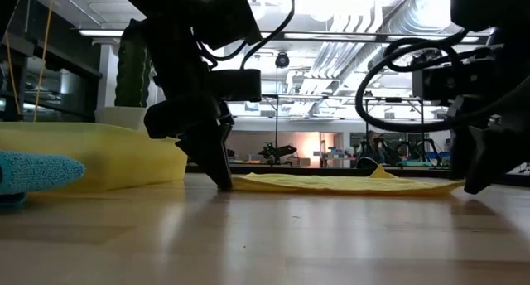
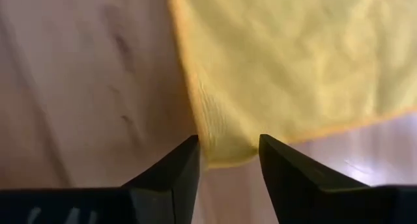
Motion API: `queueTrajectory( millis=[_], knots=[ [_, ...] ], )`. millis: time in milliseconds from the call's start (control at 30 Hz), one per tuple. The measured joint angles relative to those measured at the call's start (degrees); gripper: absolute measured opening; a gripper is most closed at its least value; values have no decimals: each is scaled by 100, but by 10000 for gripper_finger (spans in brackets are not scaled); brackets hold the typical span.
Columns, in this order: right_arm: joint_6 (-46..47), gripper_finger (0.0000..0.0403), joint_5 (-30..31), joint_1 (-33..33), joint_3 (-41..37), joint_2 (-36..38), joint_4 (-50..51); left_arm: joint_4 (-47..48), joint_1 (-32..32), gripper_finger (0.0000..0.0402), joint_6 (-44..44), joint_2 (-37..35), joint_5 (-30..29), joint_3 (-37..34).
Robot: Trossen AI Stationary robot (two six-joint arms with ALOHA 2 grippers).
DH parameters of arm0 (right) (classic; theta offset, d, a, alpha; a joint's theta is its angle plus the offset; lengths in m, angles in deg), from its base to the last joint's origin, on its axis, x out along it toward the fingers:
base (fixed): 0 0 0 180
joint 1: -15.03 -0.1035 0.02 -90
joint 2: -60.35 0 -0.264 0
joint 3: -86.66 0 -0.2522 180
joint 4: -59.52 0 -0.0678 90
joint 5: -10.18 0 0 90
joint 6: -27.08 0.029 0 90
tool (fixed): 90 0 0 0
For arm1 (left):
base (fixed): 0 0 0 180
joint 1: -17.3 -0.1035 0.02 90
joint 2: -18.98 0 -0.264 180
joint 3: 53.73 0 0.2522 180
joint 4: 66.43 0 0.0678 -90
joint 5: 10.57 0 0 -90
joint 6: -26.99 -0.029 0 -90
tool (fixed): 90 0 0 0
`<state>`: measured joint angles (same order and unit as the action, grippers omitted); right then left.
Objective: Fold microfiber towels
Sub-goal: Fold the yellow microfiber towel
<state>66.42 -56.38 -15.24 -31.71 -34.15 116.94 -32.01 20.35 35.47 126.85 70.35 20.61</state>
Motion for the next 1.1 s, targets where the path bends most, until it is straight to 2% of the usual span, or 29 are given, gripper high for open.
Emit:
queueTrajectory(
  millis=[100, 267, 433, 600, 767, 900, 1100],
  knots=[
    [220, 117, 55, 3, 0, 0, 286, 6, 0, 1, 38, 0, 1, 0],
    [257, 16, 57, 3, 0, 0, 318, 13, 0, 1, 58, 0, 0, 0],
    [166, 22, 79, -5, 2, 0, 245, 81, 0, 1, 99, -19, 7, -2],
    [229, 3, 36, -108, 2, 0, 236, 146, 2, 0, 99, -50, 13, -7],
    [437, 37, -194, -139, 2, 0, 218, 167, 2, 0, 99, -52, 15, -7],
    [362, 100, -239, -139, 2, 0, 144, 179, 2, 0, 99, -52, 13, -7],
    [-427, 193, -177, -124, 4, 2, -382, 179, 2, 0, 141, -52, 7, -7]
  ],
)
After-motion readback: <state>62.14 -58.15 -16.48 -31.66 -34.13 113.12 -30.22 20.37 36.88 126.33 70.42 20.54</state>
